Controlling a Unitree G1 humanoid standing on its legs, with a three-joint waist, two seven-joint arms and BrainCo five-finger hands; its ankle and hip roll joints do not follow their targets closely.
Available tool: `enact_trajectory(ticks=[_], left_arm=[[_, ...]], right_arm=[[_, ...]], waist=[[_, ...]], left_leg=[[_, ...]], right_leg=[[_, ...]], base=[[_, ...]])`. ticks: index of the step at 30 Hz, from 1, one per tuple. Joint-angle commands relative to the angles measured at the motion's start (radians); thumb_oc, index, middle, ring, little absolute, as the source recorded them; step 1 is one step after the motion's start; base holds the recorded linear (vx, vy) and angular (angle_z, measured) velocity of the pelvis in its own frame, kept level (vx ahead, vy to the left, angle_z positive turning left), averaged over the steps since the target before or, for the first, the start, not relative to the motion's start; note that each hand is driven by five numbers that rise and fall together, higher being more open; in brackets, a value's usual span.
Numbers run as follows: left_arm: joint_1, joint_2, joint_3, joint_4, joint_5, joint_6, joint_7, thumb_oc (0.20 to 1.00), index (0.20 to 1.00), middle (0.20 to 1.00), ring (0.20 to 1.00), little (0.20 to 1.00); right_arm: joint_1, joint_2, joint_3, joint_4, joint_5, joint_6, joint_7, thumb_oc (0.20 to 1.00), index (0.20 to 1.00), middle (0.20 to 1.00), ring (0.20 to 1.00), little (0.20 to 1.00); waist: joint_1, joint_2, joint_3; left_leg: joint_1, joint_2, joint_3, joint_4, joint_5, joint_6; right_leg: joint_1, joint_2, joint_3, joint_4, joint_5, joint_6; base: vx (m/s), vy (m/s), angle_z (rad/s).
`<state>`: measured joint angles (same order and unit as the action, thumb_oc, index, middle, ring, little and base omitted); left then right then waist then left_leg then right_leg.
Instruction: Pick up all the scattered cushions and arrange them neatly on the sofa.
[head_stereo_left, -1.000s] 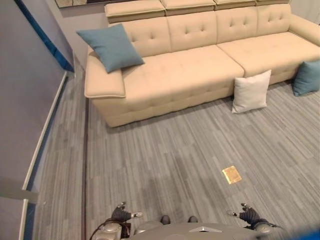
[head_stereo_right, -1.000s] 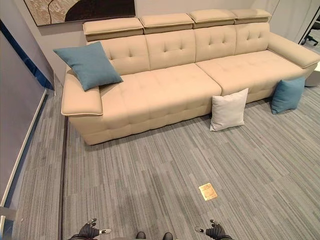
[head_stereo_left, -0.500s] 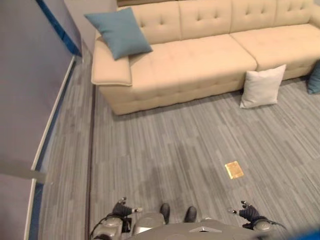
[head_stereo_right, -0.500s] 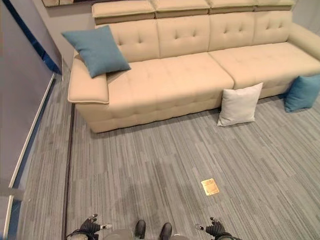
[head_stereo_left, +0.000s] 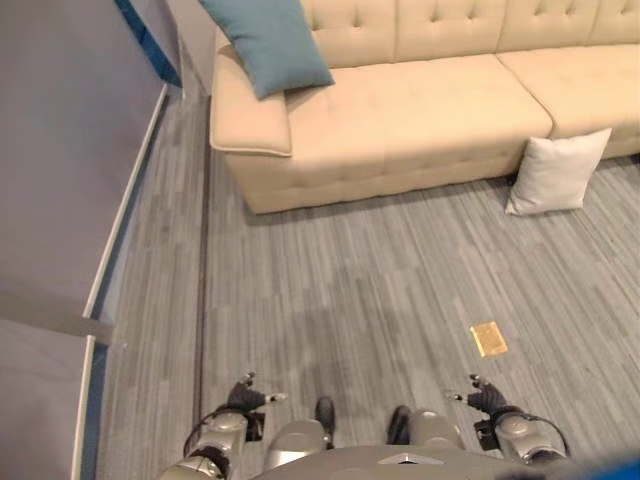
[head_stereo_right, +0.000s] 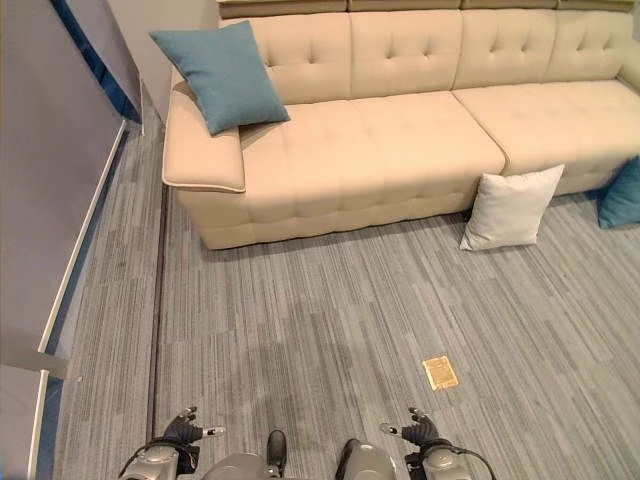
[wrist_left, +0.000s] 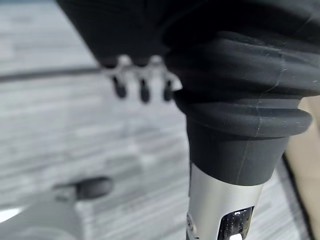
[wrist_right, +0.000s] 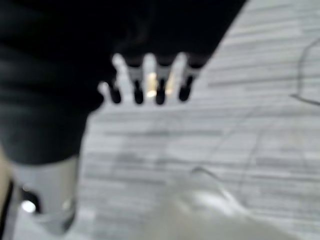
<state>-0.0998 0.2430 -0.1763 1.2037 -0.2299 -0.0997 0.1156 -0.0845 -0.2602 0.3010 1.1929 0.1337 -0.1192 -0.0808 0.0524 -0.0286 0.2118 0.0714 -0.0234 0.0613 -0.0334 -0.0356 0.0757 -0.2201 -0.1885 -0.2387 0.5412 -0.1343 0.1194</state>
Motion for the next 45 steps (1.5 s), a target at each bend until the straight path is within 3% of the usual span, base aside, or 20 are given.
enact_trajectory(ticks=[1,4,10,11,12,14,16,17,18,19,21,22,27,30,34,37,39,41,43,45], left_arm=[[-0.011,-0.007,0.006,0.019,-0.032,-0.018,0.009,1.000,1.000,1.000,1.000,1.000],[-0.021,-0.005,0.005,0.029,-0.024,-0.016,0.007,1.000,1.000,1.000,1.000,1.000],[-0.017,-0.012,-0.001,0.026,-0.025,-0.020,-0.004,1.000,1.000,1.000,1.000,1.000],[-0.015,-0.013,-0.011,0.012,-0.037,-0.021,-0.009,1.000,1.000,1.000,1.000,1.000],[-0.034,-0.012,-0.022,-0.009,-0.053,-0.024,-0.012,1.000,1.000,1.000,1.000,1.000],[-0.044,-0.011,-0.026,-0.010,-0.055,-0.021,-0.013,1.000,1.000,1.000,1.000,1.000],[-0.050,-0.008,-0.028,-0.011,-0.058,-0.018,-0.011,1.000,1.000,1.000,1.000,1.000],[-0.051,-0.006,-0.029,-0.008,-0.058,-0.017,-0.012,1.000,1.000,1.000,1.000,1.000],[-0.040,-0.002,-0.024,0.002,-0.046,-0.014,-0.009,1.000,1.000,1.000,1.000,1.000],[-0.040,-0.002,-0.024,0.002,-0.046,-0.014,-0.009,1.000,1.000,1.000,1.000,1.000],[-0.029,0.001,-0.013,0.016,-0.038,-0.008,-0.011,1.000,1.000,1.000,1.000,1.000],[-0.026,0.002,-0.011,0.019,-0.040,-0.009,-0.011,1.000,1.000,1.000,1.000,1.000],[-0.004,0.000,0.004,0.028,-0.050,-0.007,-0.012,1.000,1.000,1.000,1.000,1.000],[-0.012,0.009,0.004,0.020,-0.053,-0.005,-0.011,1.000,1.000,1.000,1.000,1.000],[-0.024,0.022,0.005,0.014,-0.055,-0.004,-0.009,1.000,1.000,1.000,1.000,1.000],[-0.028,0.027,0.008,0.015,-0.059,-0.005,-0.007,1.000,1.000,1.000,1.000,1.000],[-0.031,0.027,0.016,0.016,-0.054,-0.008,-0.008,1.000,1.000,1.000,1.000,1.000],[-0.030,0.022,0.030,0.025,-0.056,-0.014,-0.016,1.000,1.000,1.000,1.000,1.000],[-0.025,0.010,0.013,0.027,-0.034,-0.018,-0.029,1.000,1.000,1.000,1.000,1.000],[-0.024,0.003,0.004,0.016,-0.041,-0.020,-0.031,1.000,1.000,1.000,1.000,1.000]], right_arm=[[-0.040,-0.019,0.023,-0.028,0.031,-0.008,-0.001,1.000,1.000,1.000,1.000,1.000],[-0.045,-0.026,0.034,-0.038,0.028,-0.010,0.001,1.000,1.000,1.000,1.000,1.000],[-0.027,-0.036,0.045,-0.048,0.011,-0.009,0.010,1.000,1.000,1.000,1.000,1.000],[-0.021,-0.051,0.041,-0.048,0.010,-0.010,0.010,1.000,1.000,1.000,1.000,1.000],[-0.025,-0.060,0.040,-0.055,0.027,-0.013,0.006,1.000,1.000,1.000,1.000,1.000],[-0.030,-0.060,0.044,-0.047,0.025,-0.009,0.006,1.000,1.000,1.000,1.000,1.000],[-0.030,-0.059,0.044,-0.041,0.028,-0.006,0.003,1.000,1.000,1.000,1.000,1.000],[-0.028,-0.057,0.041,-0.039,0.034,-0.004,0.004,1.000,1.000,1.000,1.000,1.000],[-0.017,-0.053,0.032,-0.040,0.041,-0.007,0.006,1.000,1.000,1.000,1.000,1.000],[-0.017,-0.053,0.032,-0.040,0.041,-0.007,0.006,1.000,1.000,1.000,1.000,1.000],[-0.005,-0.045,0.031,-0.039,0.044,-0.009,0.005,1.000,1.000,1.000,1.000,1.000],[-0.003,-0.043,0.031,-0.038,0.045,-0.009,0.006,1.000,1.000,1.000,1.000,1.000],[-0.005,-0.022,0.036,-0.046,0.026,-0.007,0.011,1.000,1.000,1.000,1.000,1.000],[-0.021,-0.019,0.041,-0.064,0.015,-0.006,0.011,1.000,1.000,1.000,1.000,1.000],[-0.031,-0.021,0.047,-0.091,0.016,-0.010,0.011,1.000,1.000,1.000,1.000,1.000],[-0.038,-0.026,0.050,-0.104,0.015,-0.008,0.012,1.000,1.000,1.000,1.000,1.000],[-0.050,-0.027,0.052,-0.112,0.011,-0.009,0.013,1.000,1.000,1.000,1.000,1.000],[-0.047,-0.030,0.047,-0.116,0.020,-0.007,0.022,1.000,1.000,1.000,1.000,1.000],[-0.028,-0.037,0.050,-0.121,0.014,-0.008,0.030,1.000,1.000,1.000,1.000,1.000],[-0.012,-0.048,0.044,-0.114,0.017,-0.009,0.034,1.000,1.000,1.000,1.000,1.000]], waist=[[-0.026,-0.005,0.019],[-0.044,-0.019,0.021],[-0.064,-0.017,-0.006],[-0.065,-0.024,0.000],[-0.055,-0.050,0.030],[-0.049,-0.054,0.037],[-0.047,-0.055,0.039],[-0.046,-0.056,0.036],[-0.041,-0.057,0.018],[-0.041,-0.057,0.018],[-0.036,-0.046,0.012],[-0.035,-0.050,0.012],[-0.019,-0.063,-0.013],[-0.021,-0.062,-0.004],[-0.039,-0.034,0.013],[-0.053,-0.024,0.017],[-0.071,-0.031,0.016],[-0.112,-0.033,0.022],[-0.126,-0.031,-0.003],[-0.134,-0.022,-0.010]], left_leg=[[0.009,-0.022,-0.077,0.045,-0.033,-0.052],[0.042,-0.041,-0.121,0.028,-0.042,-0.059],[0.072,-0.038,-0.168,0.079,-0.041,-0.100],[0.009,-0.026,-0.116,0.242,0.015,-0.160],[-0.103,0.002,-0.025,0.408,0.045,-0.180],[-0.127,0.022,0.015,0.427,0.042,-0.172],[-0.152,0.042,0.044,0.420,0.039,-0.166],[-0.167,0.054,0.072,0.380,0.034,-0.159],[-0.202,0.059,0.096,0.242,0.028,-0.142],[-0.200,0.058,0.096,0.240,0.029,-0.141],[-0.257,0.090,0.133,0.132,0.145,-0.163],[-0.271,0.092,0.146,0.150,0.148,-0.164],[-0.217,0.045,0.131,0.137,0.084,-0.116],[-0.170,0.021,0.132,0.134,0.037,-0.073],[-0.088,0.018,0.116,0.112,-0.005,-0.048],[-0.043,0.013,0.105,0.079,-0.012,-0.052],[0.014,-0.006,0.098,0.041,-0.036,-0.063],[0.099,-0.020,0.050,0.026,-0.066,-0.084],[0.117,-0.015,0.030,0.073,-0.074,-0.100],[0.097,0.000,0.019,0.211,-0.023,-0.149]], right_leg=[[0.057,0.131,0.111,-0.213,0.127,0.002],[0.029,0.171,0.142,-0.370,0.162,0.000],[0.073,0.196,0.164,-0.419,0.153,-0.023],[0.133,0.184,0.148,-0.460,0.150,-0.037],[0.176,0.155,0.125,-0.481,0.150,-0.053],[0.198,0.150,0.103,-0.490,0.140,-0.061],[0.217,0.147,0.090,-0.500,0.131,-0.064],[0.236,0.144,0.074,-0.513,0.124,-0.065],[0.274,0.150,0.055,-0.549,0.103,-0.054],[0.275,0.149,0.055,-0.549,0.102,-0.054],[0.333,0.169,0.049,-0.570,0.065,-0.056],[0.342,0.167,0.051,-0.564,0.055,-0.057],[0.346,0.124,0.057,-0.431,0.026,-0.018],[0.250,0.070,0.069,-0.209,0.133,0.024],[0.142,0.060,0.076,-0.058,0.179,0.015],[0.085,0.072,0.061,-0.103,0.164,0.006],[0.040,0.076,0.028,-0.312,0.173,0.015],[0.013,0.120,0.072,-0.502,0.235,0.039],[0.049,0.132,0.104,-0.495,0.233,0.013],[0.094,0.151,0.097,-0.506,0.223,-0.015]], base=[[0.23,-0.033,0.29],[0.22,-0.067,0.64],[0.22,-0.092,0.65],[0.13,-0.199,0.60],[0.12,-0.198,0.48],[0.07,-0.133,0.55],[0.09,-0.082,0.28],[0.29,-0.054,0.40],[0.29,-0.054,0.66],[0.40,-0.007,0.51],[0.38,0.065,0.36],[0.38,0.120,0.31],[0.30,0.168,-0.08],[0.22,0.203,0.01],[0.24,0.141,0.18],[0.24,0.044,0.04],[0.45,-0.029,0.02],[0.71,-0.088,-0.09],[0.62,-0.105,0.46],[0.34,-0.144,0.55]])
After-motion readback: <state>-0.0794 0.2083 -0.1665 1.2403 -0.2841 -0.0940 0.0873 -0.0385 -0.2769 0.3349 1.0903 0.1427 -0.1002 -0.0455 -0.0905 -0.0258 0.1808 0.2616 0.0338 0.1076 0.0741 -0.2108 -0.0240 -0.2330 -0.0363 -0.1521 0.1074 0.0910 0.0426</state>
